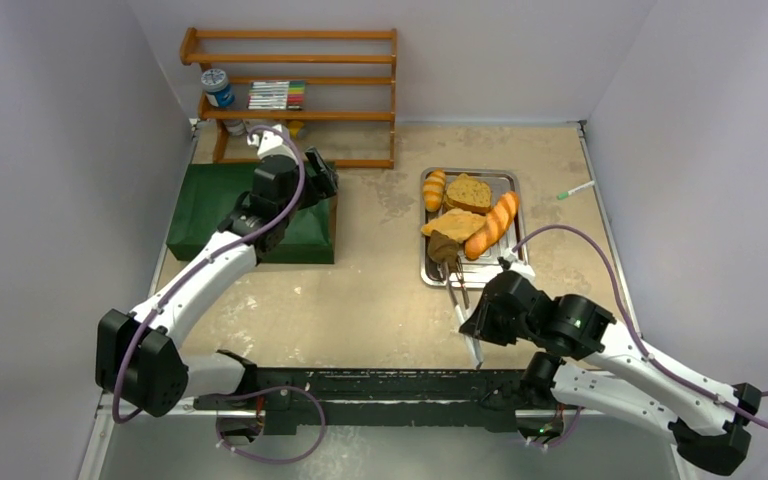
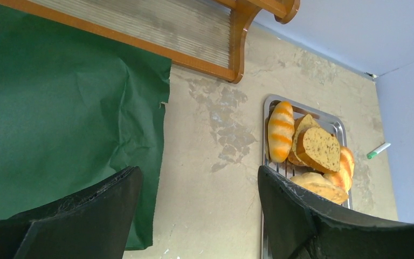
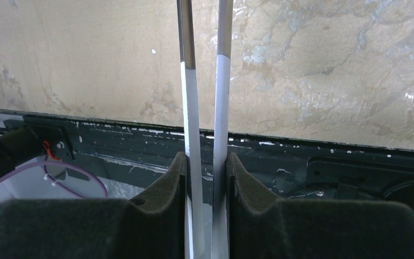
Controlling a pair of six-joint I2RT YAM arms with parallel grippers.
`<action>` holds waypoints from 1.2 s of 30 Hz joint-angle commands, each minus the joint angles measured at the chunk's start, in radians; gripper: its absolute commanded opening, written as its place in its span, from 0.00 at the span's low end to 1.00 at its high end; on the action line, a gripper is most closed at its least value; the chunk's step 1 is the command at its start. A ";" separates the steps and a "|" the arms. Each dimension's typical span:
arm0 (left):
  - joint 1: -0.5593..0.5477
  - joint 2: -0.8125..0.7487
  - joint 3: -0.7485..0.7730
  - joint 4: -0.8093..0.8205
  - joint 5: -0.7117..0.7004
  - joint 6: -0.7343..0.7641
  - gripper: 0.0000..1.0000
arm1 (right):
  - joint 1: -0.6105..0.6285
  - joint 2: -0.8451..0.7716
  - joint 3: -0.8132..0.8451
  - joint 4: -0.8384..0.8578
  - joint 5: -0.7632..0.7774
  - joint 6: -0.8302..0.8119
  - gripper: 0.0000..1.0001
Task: Take the fake bread out of the paper bag
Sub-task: Place the fake bread in the container.
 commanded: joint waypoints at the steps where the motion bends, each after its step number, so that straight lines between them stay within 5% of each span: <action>1: -0.023 -0.037 0.039 0.002 -0.040 0.031 0.79 | 0.004 -0.021 -0.021 -0.027 -0.013 0.054 0.00; 14: -0.076 -0.019 0.057 -0.022 -0.059 0.059 0.79 | 0.004 -0.007 -0.096 0.028 -0.007 0.143 0.00; 23: -0.077 -0.028 0.069 -0.054 -0.057 0.079 0.79 | 0.004 -0.012 -0.102 0.055 -0.005 0.183 0.26; 36: -0.076 -0.047 0.061 -0.067 -0.055 0.083 0.80 | 0.003 -0.053 -0.057 -0.017 -0.016 0.207 0.31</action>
